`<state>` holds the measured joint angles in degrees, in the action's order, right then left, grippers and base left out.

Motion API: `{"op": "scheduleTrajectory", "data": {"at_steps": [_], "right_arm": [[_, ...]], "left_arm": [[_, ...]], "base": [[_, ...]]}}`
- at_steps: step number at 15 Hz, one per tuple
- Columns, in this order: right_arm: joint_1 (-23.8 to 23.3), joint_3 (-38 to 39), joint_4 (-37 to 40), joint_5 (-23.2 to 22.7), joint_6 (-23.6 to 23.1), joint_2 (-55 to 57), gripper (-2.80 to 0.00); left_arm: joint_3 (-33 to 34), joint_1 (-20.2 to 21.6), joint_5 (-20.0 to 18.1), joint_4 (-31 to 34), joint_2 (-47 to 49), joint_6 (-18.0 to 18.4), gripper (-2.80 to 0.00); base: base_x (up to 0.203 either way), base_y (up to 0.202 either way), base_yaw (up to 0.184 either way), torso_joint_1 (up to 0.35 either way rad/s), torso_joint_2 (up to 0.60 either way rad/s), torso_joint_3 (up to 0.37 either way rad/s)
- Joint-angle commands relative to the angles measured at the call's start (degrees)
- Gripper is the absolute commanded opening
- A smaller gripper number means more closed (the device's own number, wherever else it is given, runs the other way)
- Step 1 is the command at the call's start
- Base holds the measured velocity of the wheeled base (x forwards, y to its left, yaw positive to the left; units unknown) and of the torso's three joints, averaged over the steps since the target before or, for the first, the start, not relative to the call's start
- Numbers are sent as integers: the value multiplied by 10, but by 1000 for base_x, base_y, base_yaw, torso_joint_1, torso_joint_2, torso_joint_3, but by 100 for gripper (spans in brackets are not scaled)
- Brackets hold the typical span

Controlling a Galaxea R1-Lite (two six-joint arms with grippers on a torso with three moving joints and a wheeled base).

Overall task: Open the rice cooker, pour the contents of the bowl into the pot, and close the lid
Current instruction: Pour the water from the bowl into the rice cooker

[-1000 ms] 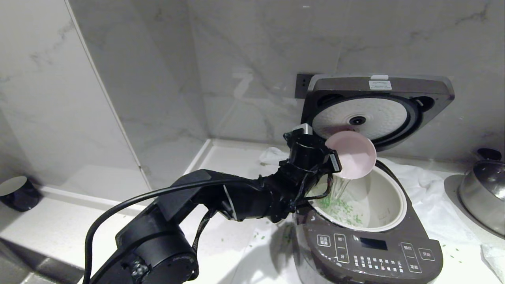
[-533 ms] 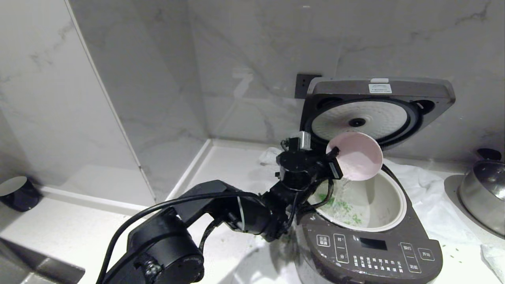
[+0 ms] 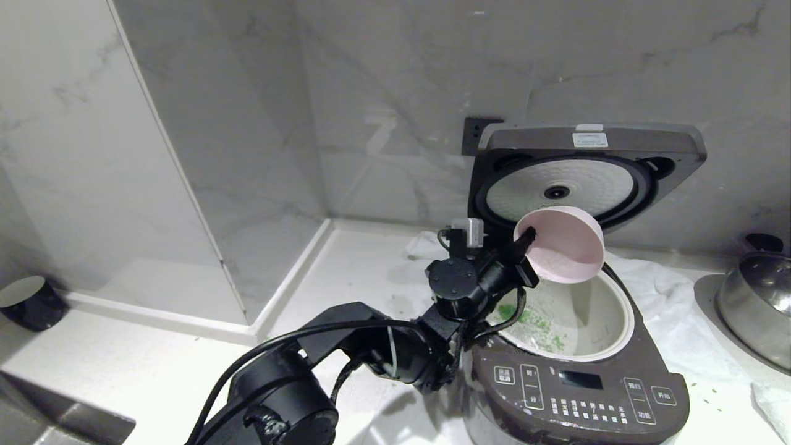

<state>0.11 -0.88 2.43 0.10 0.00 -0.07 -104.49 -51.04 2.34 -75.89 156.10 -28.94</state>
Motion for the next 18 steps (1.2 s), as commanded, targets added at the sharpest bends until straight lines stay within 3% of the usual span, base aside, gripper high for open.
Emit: {"op": "scheduleTrajectory", "data": {"at_steps": [1,10,13,18], "right_arm": [[1,0,0,0,0,1,-280],[0,0,0,0,0,1,-280],[0,0,0,0,0,1,-280],[0,0,0,0,0,1,-280]], "left_arm": [[-10,-4,1,-4,17,-4,-280],[0,-3,0,7,7,1,-280],[42,7,2,59,-39,38,-280],[126,14,7,208,-172,89,-280]], "base": [[0,0,0,0,0,0],[0,0,0,0,0,0],[0,0,0,0,0,0],[0,0,0,0,0,0]]}}
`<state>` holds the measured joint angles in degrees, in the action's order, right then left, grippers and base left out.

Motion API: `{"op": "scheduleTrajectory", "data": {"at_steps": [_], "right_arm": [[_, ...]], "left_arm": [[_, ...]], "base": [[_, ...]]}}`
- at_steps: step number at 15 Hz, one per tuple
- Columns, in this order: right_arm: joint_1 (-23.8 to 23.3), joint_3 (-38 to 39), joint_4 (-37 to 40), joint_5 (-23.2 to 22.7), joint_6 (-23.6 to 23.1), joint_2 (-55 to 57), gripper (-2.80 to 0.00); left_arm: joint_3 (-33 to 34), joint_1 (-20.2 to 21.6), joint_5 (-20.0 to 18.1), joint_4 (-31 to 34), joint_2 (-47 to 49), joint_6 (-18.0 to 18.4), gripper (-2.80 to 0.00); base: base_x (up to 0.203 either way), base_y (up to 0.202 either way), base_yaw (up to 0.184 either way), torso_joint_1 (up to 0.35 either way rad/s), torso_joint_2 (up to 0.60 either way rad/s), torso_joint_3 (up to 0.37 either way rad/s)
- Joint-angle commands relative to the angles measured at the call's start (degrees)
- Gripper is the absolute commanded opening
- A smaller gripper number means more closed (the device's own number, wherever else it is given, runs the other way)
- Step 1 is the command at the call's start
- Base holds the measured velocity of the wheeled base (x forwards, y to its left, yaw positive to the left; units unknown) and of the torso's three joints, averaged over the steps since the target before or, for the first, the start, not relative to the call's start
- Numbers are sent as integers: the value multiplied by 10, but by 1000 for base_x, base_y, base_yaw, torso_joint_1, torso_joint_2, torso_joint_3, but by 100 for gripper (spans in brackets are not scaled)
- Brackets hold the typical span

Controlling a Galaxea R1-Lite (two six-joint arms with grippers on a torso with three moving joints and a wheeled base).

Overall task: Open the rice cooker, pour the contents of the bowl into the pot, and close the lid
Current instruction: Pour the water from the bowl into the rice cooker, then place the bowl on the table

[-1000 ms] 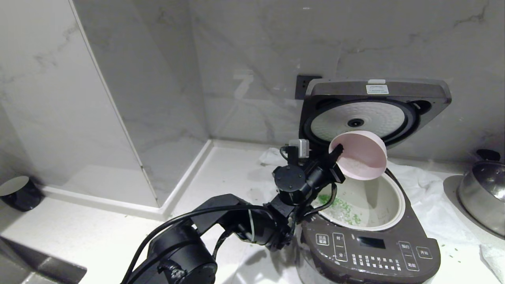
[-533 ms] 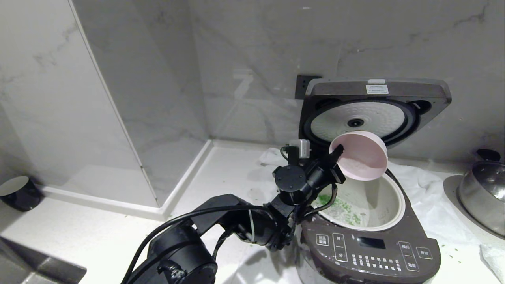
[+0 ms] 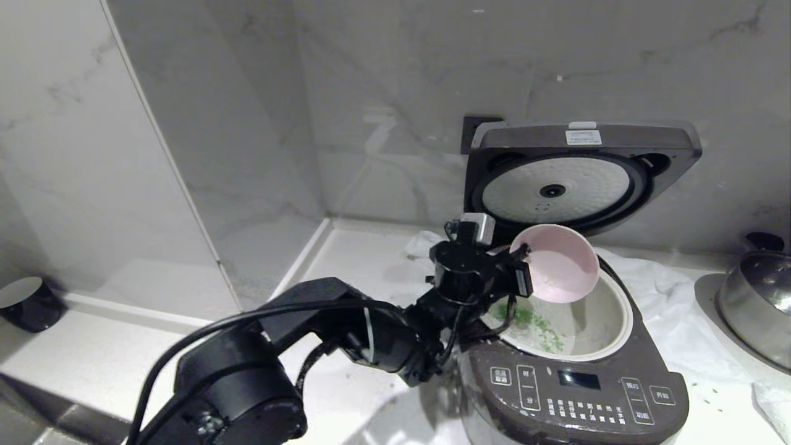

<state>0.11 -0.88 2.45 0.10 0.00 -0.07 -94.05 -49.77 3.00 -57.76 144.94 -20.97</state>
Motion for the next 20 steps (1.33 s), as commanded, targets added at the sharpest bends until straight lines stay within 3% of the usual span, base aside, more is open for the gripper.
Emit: {"op": "scheduleTrajectory", "data": {"at_steps": [1,3,6,8,11,13,18,20], "right_arm": [[1,0,0,0,0,1,-280],[1,0,0,0,0,1,-280],[0,0,0,0,0,1,-280],[1,0,0,0,0,1,-280],[0,0,0,0,0,1,-280],[0,0,0,0,0,1,-280],[0,0,0,0,-1,1,-280],[0,0,0,0,0,1,-280]], "left_arm": [[32,5,0,38,-79,15,-280],[38,8,-1,95,-116,18,-280],[33,10,0,314,-189,16,-280],[31,19,0,404,-239,17,-280],[13,38,-2,627,-298,10,-280],[0,77,-6,693,-326,-32,-280],[3,159,-18,875,-376,-42,-280],[10,194,-51,911,-395,-42,-280]], "base": [[0,0,0,0,0,0],[0,0,0,0,0,0],[0,0,0,0,0,0],[0,0,0,0,0,0],[0,0,0,0,0,0],[0,0,0,0,0,0],[0,0,0,0,0,0],[0,0,0,0,0,0]]}}
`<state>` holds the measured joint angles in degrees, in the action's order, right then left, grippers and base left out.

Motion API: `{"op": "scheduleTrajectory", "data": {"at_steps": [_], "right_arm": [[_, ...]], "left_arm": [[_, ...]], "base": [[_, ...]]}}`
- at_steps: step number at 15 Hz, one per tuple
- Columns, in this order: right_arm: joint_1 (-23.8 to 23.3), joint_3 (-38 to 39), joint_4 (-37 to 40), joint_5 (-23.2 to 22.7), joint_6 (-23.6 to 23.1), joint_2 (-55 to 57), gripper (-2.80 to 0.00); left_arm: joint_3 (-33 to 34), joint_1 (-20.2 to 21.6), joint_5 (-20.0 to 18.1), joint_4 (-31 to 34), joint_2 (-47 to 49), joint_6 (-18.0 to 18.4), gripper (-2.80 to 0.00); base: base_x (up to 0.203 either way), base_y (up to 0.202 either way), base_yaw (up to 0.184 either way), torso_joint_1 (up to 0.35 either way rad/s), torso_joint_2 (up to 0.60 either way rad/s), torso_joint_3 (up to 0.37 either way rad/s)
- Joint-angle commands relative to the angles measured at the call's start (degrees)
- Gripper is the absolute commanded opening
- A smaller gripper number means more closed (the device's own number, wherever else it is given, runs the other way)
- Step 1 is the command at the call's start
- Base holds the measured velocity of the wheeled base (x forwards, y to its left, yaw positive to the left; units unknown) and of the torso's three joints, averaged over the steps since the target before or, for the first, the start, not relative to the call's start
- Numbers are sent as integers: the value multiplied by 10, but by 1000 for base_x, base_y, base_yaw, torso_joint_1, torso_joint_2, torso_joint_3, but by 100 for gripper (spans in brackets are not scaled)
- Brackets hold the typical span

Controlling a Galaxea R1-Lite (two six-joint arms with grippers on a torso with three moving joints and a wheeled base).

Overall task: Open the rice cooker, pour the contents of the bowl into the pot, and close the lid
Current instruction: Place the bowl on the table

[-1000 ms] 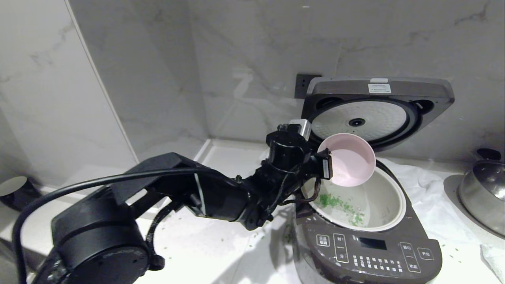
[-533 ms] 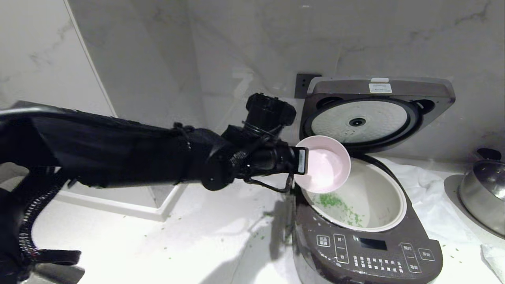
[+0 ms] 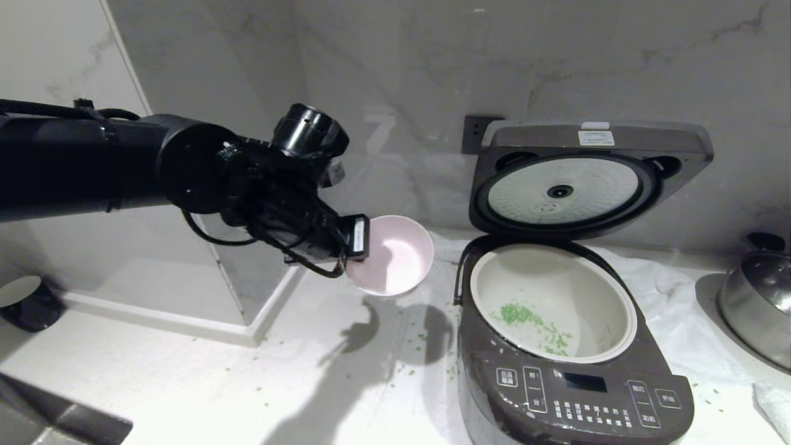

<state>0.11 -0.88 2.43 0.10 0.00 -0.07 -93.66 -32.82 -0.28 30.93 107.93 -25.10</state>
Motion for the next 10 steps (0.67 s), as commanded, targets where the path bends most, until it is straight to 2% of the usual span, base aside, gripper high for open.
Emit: {"op": "scheduleTrajectory", "data": {"at_steps": [1,4,8,10], "right_arm": [[0,0,0,0,0,1,-280],[0,0,0,0,-1,1,-280],[0,0,0,0,-1,1,-280],[1,0,0,0,-1,1,-280]], "left_arm": [[27,35,-32,41,-34,4,-280],[106,51,-42,52,-33,25,-280],[143,90,-44,41,18,20,-280],[163,105,-44,14,37,13,-280]], "base": [[0,0,0,0,0,0],[0,0,0,0,0,0],[0,0,0,0,0,0],[0,0,0,0,0,0]]}}
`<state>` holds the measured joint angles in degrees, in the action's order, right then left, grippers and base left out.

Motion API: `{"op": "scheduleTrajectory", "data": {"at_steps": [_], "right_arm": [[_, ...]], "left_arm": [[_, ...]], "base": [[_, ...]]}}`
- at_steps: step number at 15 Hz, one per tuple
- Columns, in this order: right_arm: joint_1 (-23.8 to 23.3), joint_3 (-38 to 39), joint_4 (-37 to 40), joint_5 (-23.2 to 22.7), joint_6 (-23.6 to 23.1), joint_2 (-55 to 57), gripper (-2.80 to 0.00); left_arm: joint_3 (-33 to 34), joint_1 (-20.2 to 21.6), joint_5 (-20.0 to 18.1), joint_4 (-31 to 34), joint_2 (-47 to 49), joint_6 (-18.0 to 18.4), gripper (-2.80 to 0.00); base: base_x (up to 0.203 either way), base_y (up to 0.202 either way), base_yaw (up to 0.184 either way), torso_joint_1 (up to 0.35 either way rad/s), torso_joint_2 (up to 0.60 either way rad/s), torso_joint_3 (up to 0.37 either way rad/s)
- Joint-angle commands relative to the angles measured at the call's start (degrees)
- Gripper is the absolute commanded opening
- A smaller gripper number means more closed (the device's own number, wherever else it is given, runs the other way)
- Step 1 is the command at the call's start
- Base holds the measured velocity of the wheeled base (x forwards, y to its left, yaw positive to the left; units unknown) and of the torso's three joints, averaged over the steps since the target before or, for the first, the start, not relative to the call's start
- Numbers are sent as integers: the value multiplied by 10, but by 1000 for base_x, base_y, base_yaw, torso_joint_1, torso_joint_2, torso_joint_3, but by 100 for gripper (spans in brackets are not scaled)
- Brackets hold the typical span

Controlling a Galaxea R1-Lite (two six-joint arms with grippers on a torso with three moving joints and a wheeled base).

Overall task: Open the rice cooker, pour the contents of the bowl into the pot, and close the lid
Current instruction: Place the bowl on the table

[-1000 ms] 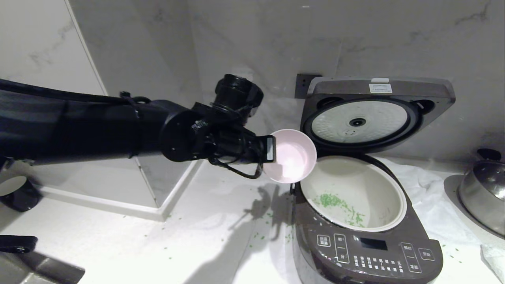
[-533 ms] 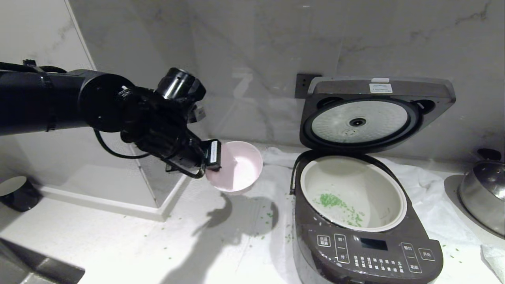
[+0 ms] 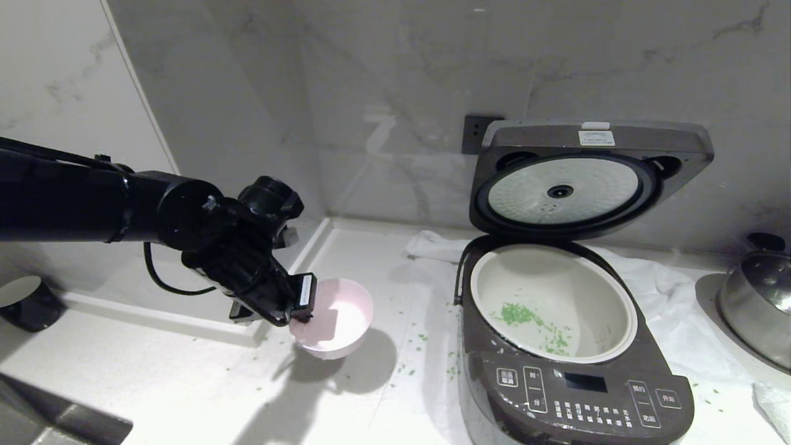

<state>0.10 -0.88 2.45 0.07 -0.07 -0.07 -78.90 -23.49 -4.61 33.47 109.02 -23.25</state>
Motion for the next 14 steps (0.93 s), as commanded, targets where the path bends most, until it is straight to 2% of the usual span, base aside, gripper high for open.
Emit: {"op": "scheduleTrajectory", "data": {"at_steps": [1,5,8,11,14], "right_arm": [[0,0,0,0,0,0,-280],[0,0,0,0,0,1,-280],[0,0,0,0,0,1,-280],[0,0,0,0,0,1,-280],[0,0,0,0,0,1,-280]], "left_arm": [[24,15,0,-34,40,-15,-280],[63,31,8,-118,84,-28,-280],[89,34,9,-124,98,-24,-280],[121,54,21,-183,132,-17,-280],[139,64,27,-185,130,0,-280]], "base": [[0,0,0,0,0,0],[0,0,0,0,0,0],[0,0,0,0,0,0],[0,0,0,0,0,0],[0,0,0,0,0,0]]}}
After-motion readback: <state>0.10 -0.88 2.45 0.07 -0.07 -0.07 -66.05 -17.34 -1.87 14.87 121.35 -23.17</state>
